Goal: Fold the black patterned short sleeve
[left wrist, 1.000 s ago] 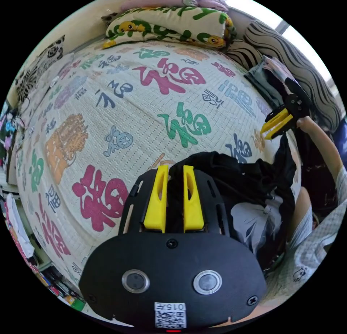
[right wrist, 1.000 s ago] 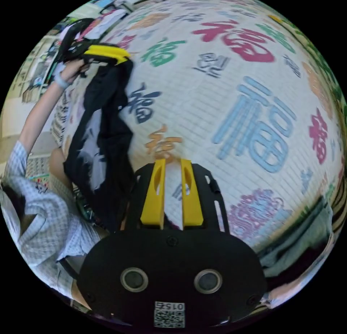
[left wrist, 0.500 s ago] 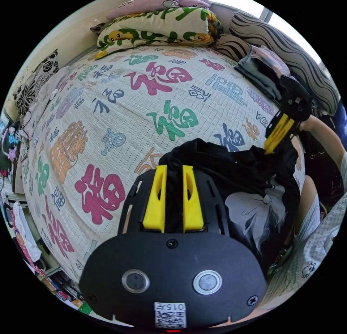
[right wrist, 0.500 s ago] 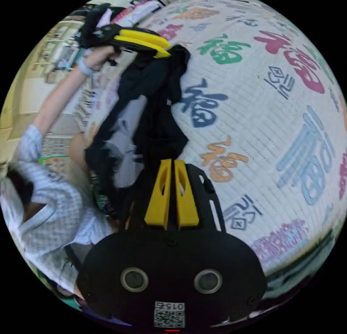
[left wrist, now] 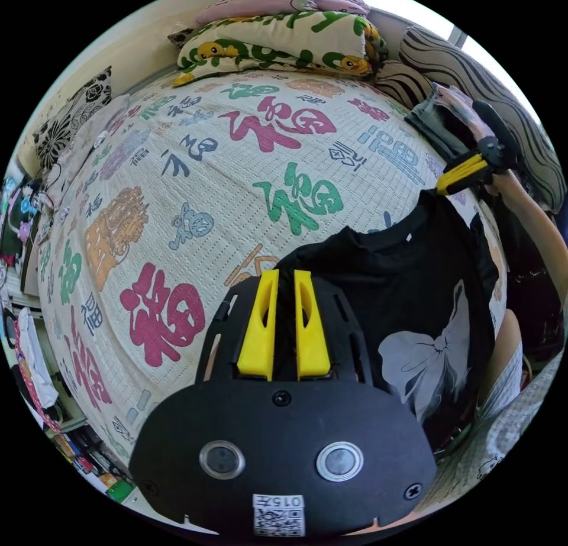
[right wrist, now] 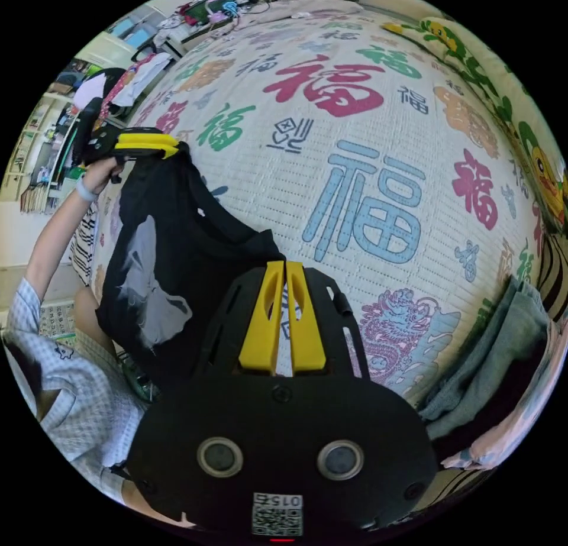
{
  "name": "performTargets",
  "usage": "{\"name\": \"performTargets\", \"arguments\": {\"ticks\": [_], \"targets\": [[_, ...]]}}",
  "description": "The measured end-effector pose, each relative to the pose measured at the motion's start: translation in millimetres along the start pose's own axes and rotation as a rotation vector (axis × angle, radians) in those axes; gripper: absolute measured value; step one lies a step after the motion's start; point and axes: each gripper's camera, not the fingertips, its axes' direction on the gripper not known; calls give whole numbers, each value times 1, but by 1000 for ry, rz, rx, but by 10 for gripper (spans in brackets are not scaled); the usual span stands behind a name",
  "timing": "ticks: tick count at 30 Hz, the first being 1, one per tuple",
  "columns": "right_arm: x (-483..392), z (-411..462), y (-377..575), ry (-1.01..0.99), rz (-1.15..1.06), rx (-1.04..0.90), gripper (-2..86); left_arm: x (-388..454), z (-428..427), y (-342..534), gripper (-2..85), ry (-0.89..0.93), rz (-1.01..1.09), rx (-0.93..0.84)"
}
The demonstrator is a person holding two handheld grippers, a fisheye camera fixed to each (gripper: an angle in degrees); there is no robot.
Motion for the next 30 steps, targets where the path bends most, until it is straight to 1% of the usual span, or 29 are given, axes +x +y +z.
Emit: {"name": "performTargets", "arguments": {"ticks": [2,3,5,7,9,10,11,12,14,15,16,17,19,20,22,23,25,27,28,29,30], "targets": [[-6,21,-7,55,16,-51,9,-12,-25,12,49,27,-47,44],[-6,23,-7,47,33,-45,12,-15,-35,17,50,23,-59,64],[-2,25,-8,-10,103,-17,37,-29,-87,55,54,11,-118,198],[-6,19,-9,-2,118,21,63,-43,-127,98,63,4,-171,271],[-27,10,-14,51,54,56,64,-62,-158,148,74,-6,-266,301],[-48,6,-23,71,-16,75,68,-75,-170,183,80,11,-332,302],[-73,5,-36,56,-92,76,73,-87,-174,216,85,54,-401,284],[-86,5,-44,43,-124,74,75,-93,-174,231,87,78,-443,275],[-142,15,-82,-29,-239,63,78,-114,-162,279,103,210,-590,270],[-157,18,-91,-47,-268,65,76,-118,-158,287,108,270,-621,275],[-186,26,-109,-79,-322,72,72,-123,-151,298,120,414,-658,309],[-213,34,-129,-108,-361,83,71,-122,-155,308,125,444,-702,374],[-253,51,-160,-141,-410,82,72,-115,-170,319,122,433,-720,410],[-278,64,-182,-140,-431,66,76,-110,-178,324,120,493,-704,439],[-311,87,-212,-135,-446,21,82,-100,-188,331,117,498,-704,462],[-329,104,-231,-122,-445,-19,87,-94,-194,333,116,454,-695,459],[-351,134,-254,-80,-425,-80,88,-90,-200,336,115,426,-697,473],[-361,163,-271,-73,-366,-151,80,-91,-209,339,115,449,-697,530],[-361,175,-276,-39,-303,-156,39,-92,-213,339,114,460,-693,541],[-361,176,-276,3,-300,-122,13,-94,-216,337,114,464,-687,533],[-360,177,-276,-10,-297,-120,7,-95,-218,337,113,464,-684,529]]}}
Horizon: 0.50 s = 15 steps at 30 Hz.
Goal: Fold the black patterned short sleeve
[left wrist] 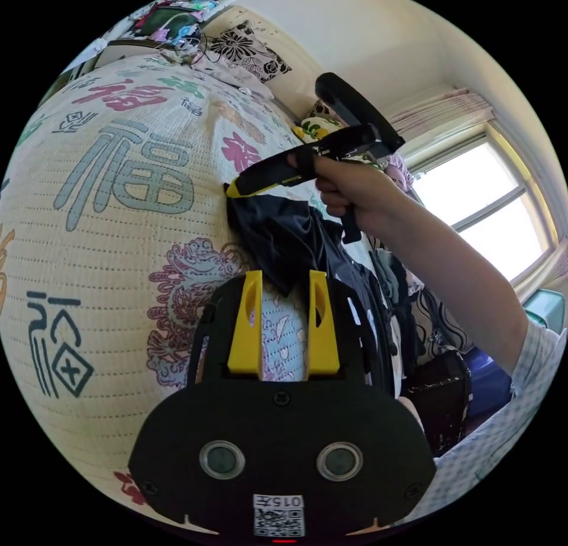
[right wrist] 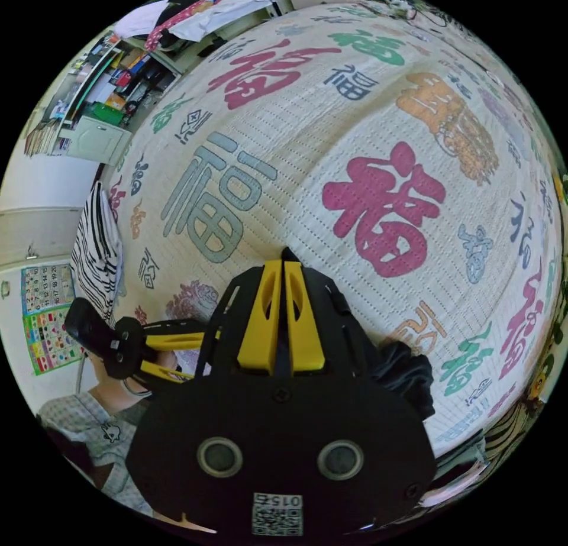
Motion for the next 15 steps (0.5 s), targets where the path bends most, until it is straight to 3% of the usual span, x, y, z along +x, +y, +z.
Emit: {"name": "performTargets", "arguments": {"ticks": [5,9,15], "targets": [[17,-24,16,-84,57,139,-5,0,-35,0,114,100,-15,27],[33,-47,29,-180,98,237,-5,0,-61,5,97,26,-8,86],[36,-57,42,-210,119,273,-5,15,-42,-31,91,61,14,19]]}}
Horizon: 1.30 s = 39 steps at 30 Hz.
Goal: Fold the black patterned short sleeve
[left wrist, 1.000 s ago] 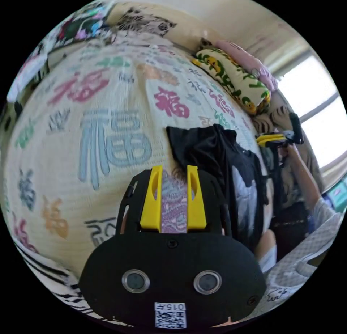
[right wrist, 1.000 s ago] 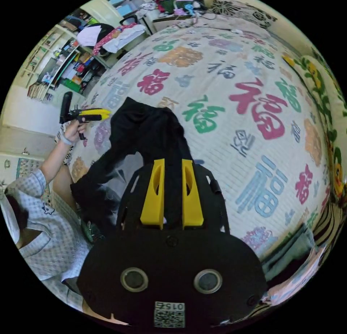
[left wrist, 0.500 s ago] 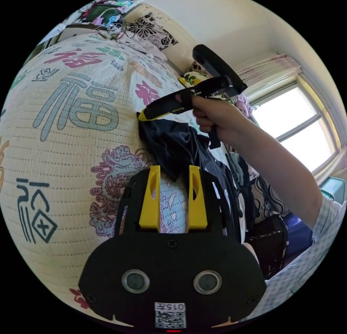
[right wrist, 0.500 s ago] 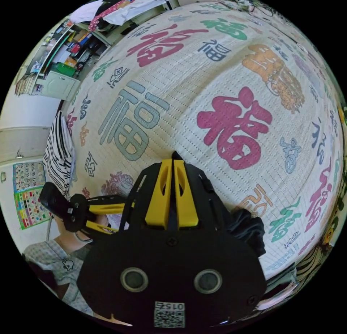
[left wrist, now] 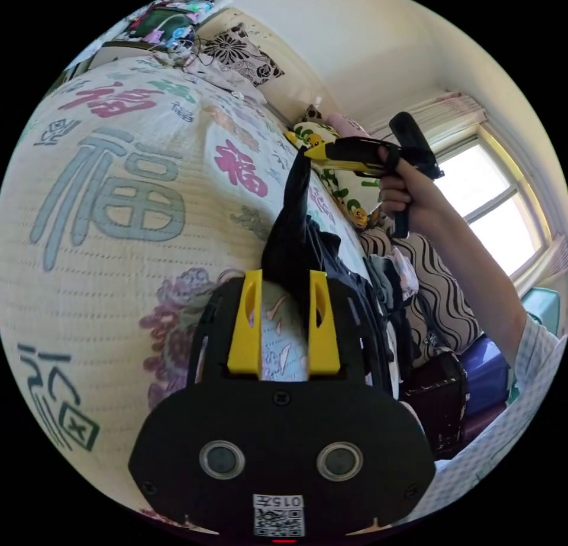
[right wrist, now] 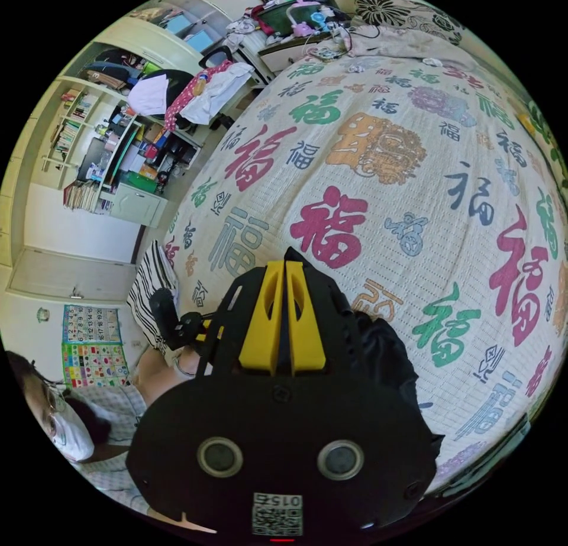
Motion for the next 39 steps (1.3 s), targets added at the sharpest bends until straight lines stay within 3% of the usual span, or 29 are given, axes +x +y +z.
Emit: {"name": "performTargets", "arguments": {"ticks": [4,10,16,20,23,27,29,33,36,39], "targets": [[-7,5,4,1,-8,-6,-5,-3,-1,-10,7,55,-73,50],[-27,21,-3,-9,-35,-13,-5,10,-78,22,-7,-53,-59,217],[-52,45,-16,31,-78,-98,-5,3,-56,11,14,-68,-35,71],[-67,58,-15,10,-106,-134,-5,19,-42,7,93,-209,-10,35],[-75,61,-7,46,-129,-162,-5,28,-43,16,77,-317,-1,111],[-77,57,8,28,-125,-153,-5,12,-34,19,80,-248,-47,71],[-76,55,20,9,-122,-160,-6,14,-46,29,104,-305,-54,124],[-70,46,39,4,-102,-146,-6,7,-28,34,84,-265,-61,88],[-64,38,56,-26,-69,-126,-5,6,-5,31,5,-185,-35,8],[-61,29,72,-34,-55,-104,-5,12,-14,48,-5,-208,-41,85]]}}
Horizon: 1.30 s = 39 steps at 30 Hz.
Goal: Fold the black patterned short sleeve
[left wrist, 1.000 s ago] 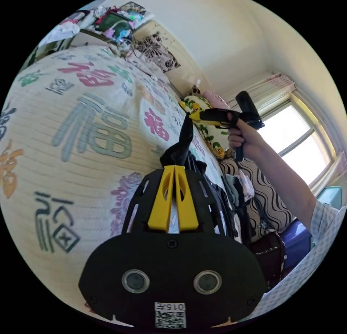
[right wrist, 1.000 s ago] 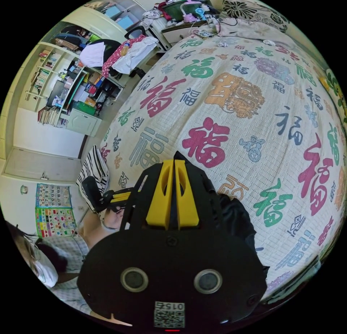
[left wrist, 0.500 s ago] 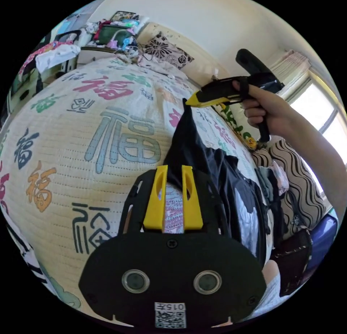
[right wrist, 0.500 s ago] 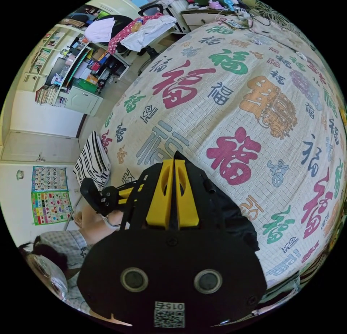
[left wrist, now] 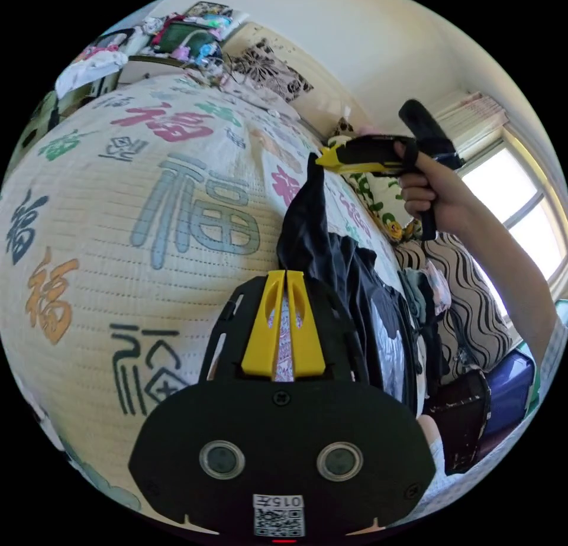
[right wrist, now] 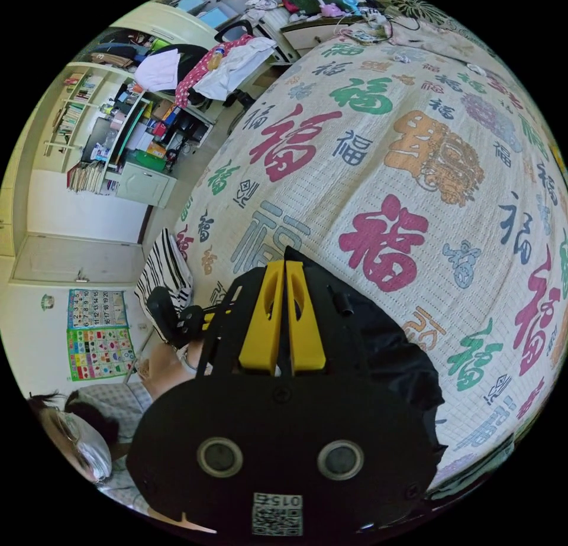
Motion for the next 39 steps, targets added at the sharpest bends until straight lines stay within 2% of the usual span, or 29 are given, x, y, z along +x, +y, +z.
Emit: {"name": "performTargets", "arguments": {"ticks": [4,6,10,15,19,22,27,29,33,35,39], "targets": [[-4,-3,17,-40,-12,43,-4,-23,-44,34,-8,-30,-82,124],[-11,7,24,-59,-27,36,-3,-32,-49,44,-8,-28,-101,113],[-29,32,54,60,-28,86,9,-35,-35,64,-6,-111,-94,61],[-29,-4,112,255,-4,180,53,-37,-16,84,15,-128,-101,22],[2,-87,222,273,-57,243,66,-29,-32,113,71,-194,-98,25],[52,-146,340,265,40,260,71,-8,-41,137,78,-114,-60,39],[144,-196,576,305,499,279,82,91,21,128,80,147,195,-84],[162,-200,682,266,671,333,82,175,87,119,87,227,391,-206],[172,-185,789,170,778,361,93,314,205,132,91,292,661,-413],[177,-173,834,19,779,432,93,397,281,156,92,315,777,-522],[180,-158,873,-166,722,517,85,495,382,208,95,253,895,-650]]}}
